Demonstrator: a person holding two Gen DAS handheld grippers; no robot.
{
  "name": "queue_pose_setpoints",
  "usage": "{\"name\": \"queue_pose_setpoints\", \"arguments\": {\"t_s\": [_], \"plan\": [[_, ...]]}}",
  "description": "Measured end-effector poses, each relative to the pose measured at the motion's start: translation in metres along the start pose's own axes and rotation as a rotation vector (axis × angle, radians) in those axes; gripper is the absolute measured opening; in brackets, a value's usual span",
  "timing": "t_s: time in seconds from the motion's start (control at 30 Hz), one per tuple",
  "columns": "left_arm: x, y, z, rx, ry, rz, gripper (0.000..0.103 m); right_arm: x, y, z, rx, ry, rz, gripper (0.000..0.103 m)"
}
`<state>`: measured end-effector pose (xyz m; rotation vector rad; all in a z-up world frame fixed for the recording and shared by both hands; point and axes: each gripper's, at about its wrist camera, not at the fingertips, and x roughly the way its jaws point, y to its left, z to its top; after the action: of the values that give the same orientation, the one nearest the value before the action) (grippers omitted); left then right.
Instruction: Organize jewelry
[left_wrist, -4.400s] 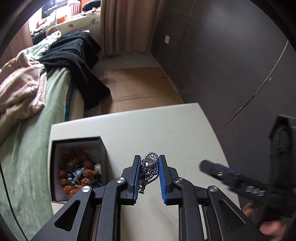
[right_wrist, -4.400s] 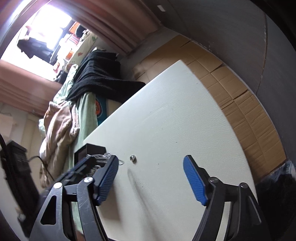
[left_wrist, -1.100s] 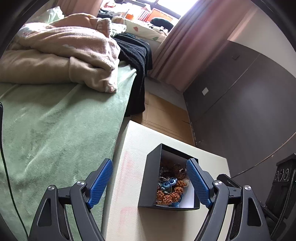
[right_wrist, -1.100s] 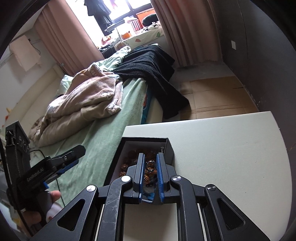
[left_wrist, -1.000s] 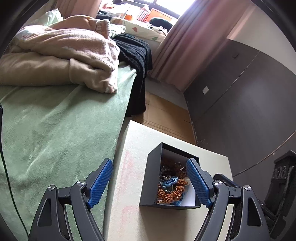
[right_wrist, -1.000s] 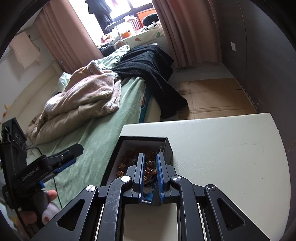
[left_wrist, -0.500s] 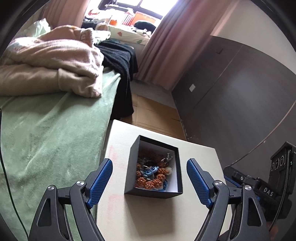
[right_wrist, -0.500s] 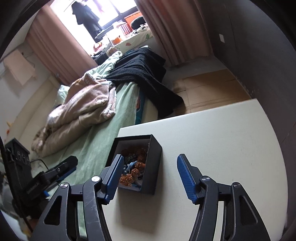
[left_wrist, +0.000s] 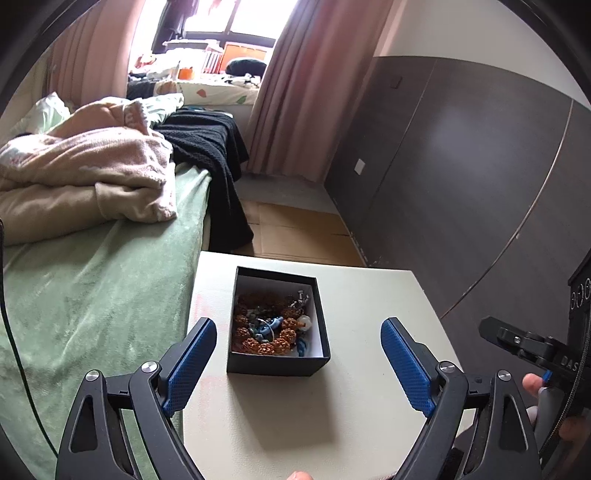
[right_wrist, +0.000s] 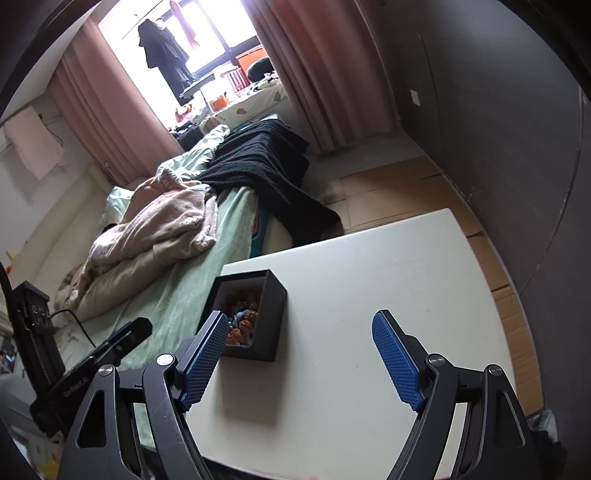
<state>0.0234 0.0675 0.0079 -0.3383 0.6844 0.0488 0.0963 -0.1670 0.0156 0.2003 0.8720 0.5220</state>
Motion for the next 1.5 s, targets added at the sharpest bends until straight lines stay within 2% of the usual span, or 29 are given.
{"name": "queue_pose_setpoints", "arguments": {"t_s": [0.1,0.2,0.27,0.43,0.63,0.8,1.17,1.5], "plan": [[-0.002,-0.004,-0.002,0.018,-0.001,0.009,0.091,-0.01,-0.009,-0.009,0.015,-0.014,-0.038,0.097],[-0.003,-0.005,-0.004,0.028,0.003,0.004,0.091,-0.02,-0.015,-0.018,0.029,-0.039,-0.078,0.097],[-0.005,-0.003,-0.006,0.024,0.001,0.008,0.092,-0.024,-0.019,-0.025,0.042,-0.052,-0.107,0.103],[-0.013,-0.006,-0.014,0.045,-0.029,0.044,0.098,-0.025,-0.009,-0.031,-0.034,-0.048,-0.154,0.103],[-0.014,-0.015,-0.021,0.066,-0.048,0.043,0.101,-0.026,0.0,-0.032,-0.118,-0.042,-0.198,0.103],[-0.013,-0.022,-0.022,0.073,-0.053,0.035,0.102,-0.035,-0.002,-0.033,-0.117,-0.045,-0.157,0.103],[-0.02,-0.03,-0.022,0.077,-0.098,0.027,0.102,-0.037,-0.005,-0.035,-0.093,-0.033,-0.147,0.103],[-0.02,-0.036,-0.025,0.115,-0.098,0.026,0.102,-0.039,-0.005,-0.036,-0.086,-0.042,-0.146,0.103]]}}
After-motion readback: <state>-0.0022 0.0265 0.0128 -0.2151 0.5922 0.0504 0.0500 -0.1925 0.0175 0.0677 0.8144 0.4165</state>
